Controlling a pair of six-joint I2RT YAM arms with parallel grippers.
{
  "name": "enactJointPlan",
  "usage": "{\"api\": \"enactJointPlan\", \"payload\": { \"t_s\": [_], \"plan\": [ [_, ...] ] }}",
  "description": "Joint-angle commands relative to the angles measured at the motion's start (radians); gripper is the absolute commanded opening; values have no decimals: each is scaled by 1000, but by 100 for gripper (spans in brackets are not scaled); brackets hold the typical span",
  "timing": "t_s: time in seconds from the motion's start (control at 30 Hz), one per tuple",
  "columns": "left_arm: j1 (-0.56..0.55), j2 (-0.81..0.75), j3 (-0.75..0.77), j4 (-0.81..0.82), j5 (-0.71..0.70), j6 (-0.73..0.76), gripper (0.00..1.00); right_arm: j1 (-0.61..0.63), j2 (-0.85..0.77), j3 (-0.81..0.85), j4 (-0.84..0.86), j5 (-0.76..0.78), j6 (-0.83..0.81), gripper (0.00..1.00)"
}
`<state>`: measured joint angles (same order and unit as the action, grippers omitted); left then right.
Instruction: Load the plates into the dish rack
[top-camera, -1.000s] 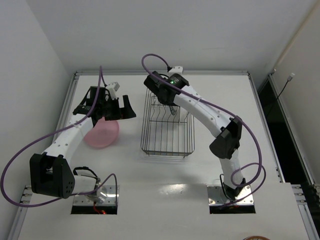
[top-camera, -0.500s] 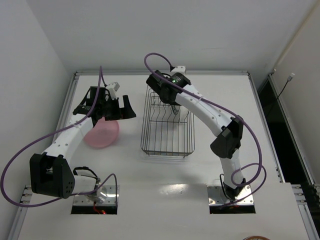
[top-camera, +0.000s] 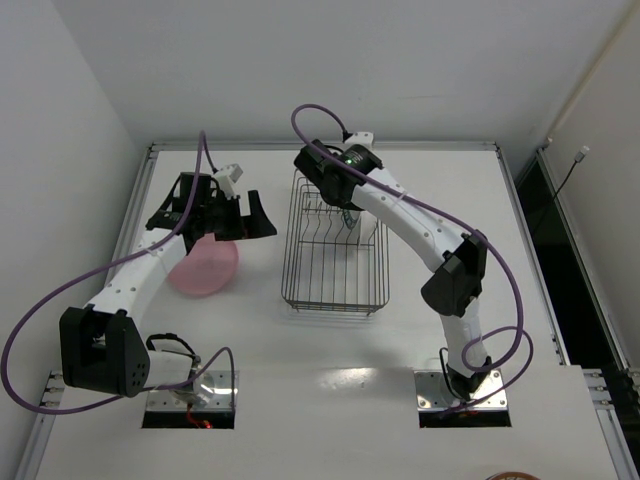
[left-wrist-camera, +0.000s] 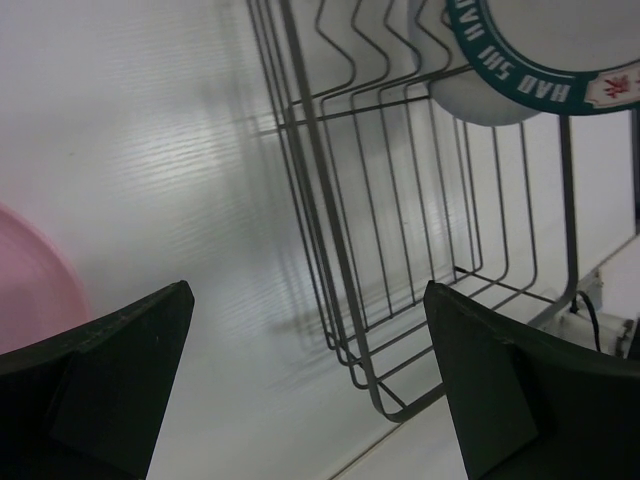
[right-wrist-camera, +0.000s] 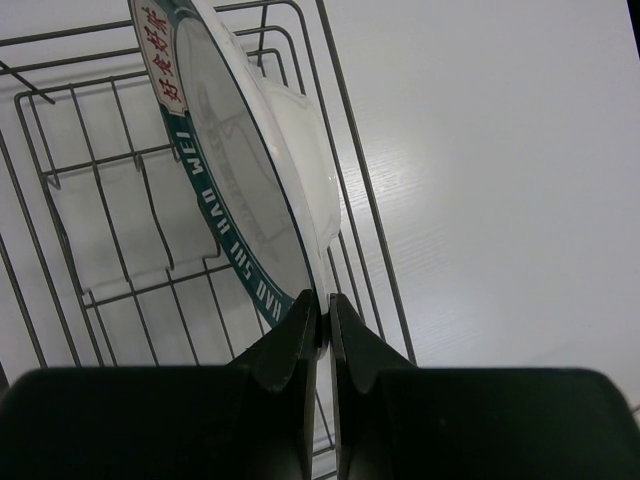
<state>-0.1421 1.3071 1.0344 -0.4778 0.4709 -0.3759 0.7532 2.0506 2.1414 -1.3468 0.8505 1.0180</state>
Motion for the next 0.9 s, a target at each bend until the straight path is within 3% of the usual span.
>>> {"api": "enactJointPlan", "payload": {
  "t_s": [0.0, 0.23, 0.33, 0.47, 0.57, 0.67, 0.7, 0.73, 0.77, 0.87],
  "plan": [
    [12, -2, -34, 88, 157, -9, 100, -12, -13, 49, -63, 51, 11, 0],
    [3, 18, -46, 126, 204, -20, 100, -3, -13, 129, -63, 42, -21, 0],
    [3, -14, -66, 227, 265, -52, 100, 6, -13, 161, -43, 33, -59, 0],
    [3, -54, -43, 228, 158, -104, 100, 15, -24, 170, 3, 33, -108, 0],
    [41, 33, 28, 132, 132, -184, 100, 15, -44, 170, 23, 33, -136, 0],
    [62, 72, 29, 197, 218, -214, 100, 15, -70, 170, 44, 24, -159, 0],
    [62, 81, 29, 197, 209, -215, 97, 15, -79, 158, 54, 24, -174, 0],
    [49, 81, 64, 197, 174, -201, 76, 15, -98, 147, 67, 24, -185, 0],
    [49, 81, 91, 156, 128, -187, 64, 15, -107, 147, 67, 24, -185, 0],
    [-22, 164, 186, 47, -42, -112, 54, 15, -133, 121, 80, 24, -196, 0]
  ]
}}
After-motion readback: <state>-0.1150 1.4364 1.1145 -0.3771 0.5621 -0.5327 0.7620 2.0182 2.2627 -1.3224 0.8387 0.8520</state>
